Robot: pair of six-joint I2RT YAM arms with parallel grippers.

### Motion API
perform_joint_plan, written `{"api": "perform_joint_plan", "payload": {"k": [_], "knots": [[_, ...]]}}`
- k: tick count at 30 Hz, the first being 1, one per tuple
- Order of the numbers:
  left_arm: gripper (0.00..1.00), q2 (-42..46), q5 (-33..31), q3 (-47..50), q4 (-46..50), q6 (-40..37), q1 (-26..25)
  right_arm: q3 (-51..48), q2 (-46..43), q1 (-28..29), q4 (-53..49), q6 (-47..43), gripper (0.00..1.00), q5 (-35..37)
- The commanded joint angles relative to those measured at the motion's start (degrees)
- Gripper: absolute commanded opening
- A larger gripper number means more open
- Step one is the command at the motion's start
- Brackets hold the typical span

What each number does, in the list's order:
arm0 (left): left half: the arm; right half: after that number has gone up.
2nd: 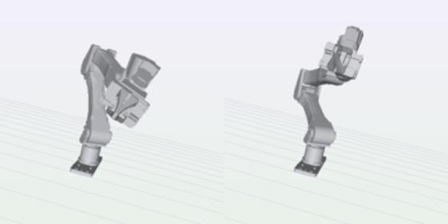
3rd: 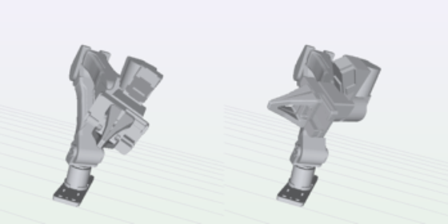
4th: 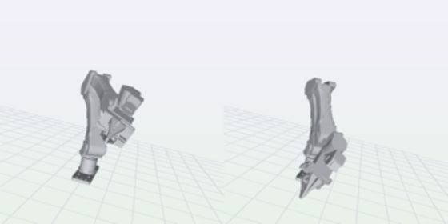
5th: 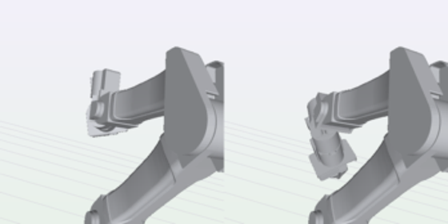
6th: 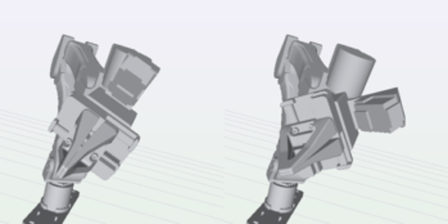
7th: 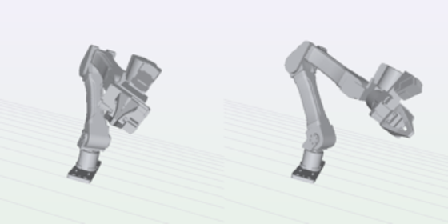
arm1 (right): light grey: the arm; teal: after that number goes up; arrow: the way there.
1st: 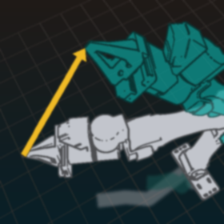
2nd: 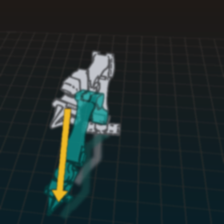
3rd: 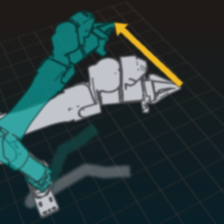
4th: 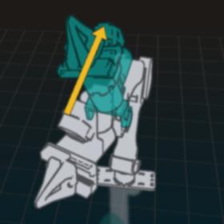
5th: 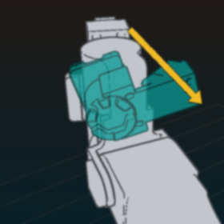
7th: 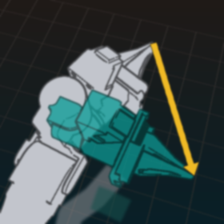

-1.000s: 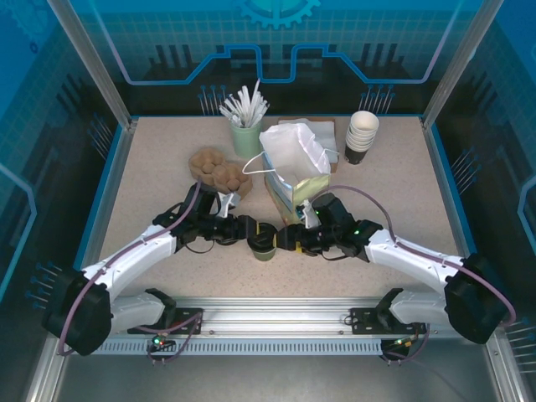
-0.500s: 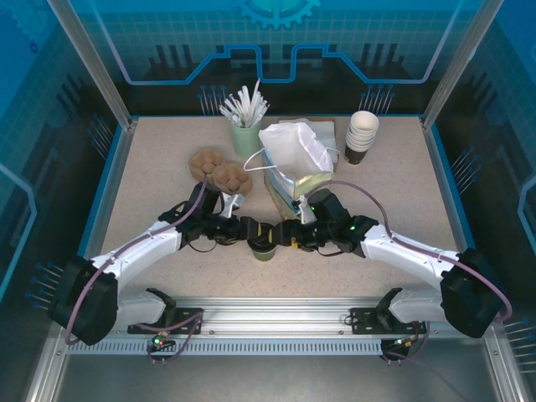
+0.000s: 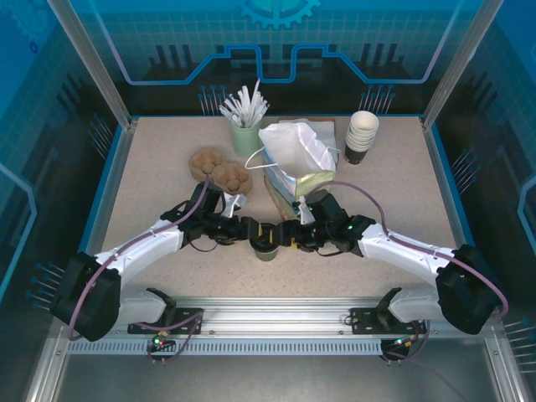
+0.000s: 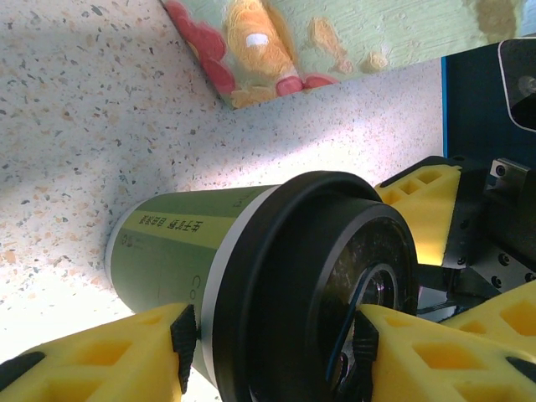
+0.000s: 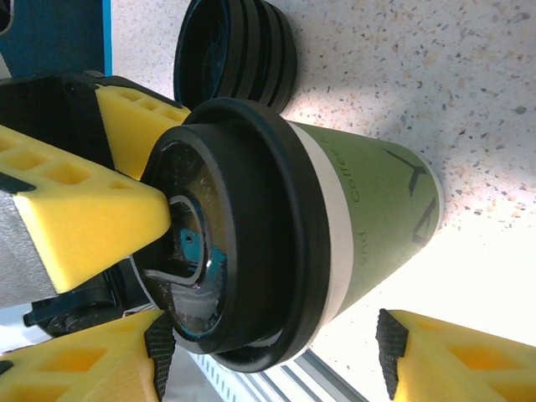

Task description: Pack the takeout coffee

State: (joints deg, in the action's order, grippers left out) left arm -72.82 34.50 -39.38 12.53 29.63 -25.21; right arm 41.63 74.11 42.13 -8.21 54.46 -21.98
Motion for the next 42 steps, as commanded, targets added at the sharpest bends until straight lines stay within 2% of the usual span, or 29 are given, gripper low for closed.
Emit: {"api": "perform_joint_plan", "payload": {"k": [1, 17, 42], "knots": [[0.54, -0.31, 2.22, 0.68, -0.88, -1.06, 0.56, 1.00, 0.31, 0.84, -1.69, -0.42, 0.67, 1.61], [0.54, -0.92, 2.59, 1.84, 0.03, -2.17, 0.03, 1.43, -0.98, 1.97, -6.47, -1.24, 0.63, 5.44], [0.48, -2.83, 2.37, 3.61, -0.76, -2.10, 0.00, 0.62, 0.36, 2.60, -7.96, -0.83, 0.58, 7.43]]}}
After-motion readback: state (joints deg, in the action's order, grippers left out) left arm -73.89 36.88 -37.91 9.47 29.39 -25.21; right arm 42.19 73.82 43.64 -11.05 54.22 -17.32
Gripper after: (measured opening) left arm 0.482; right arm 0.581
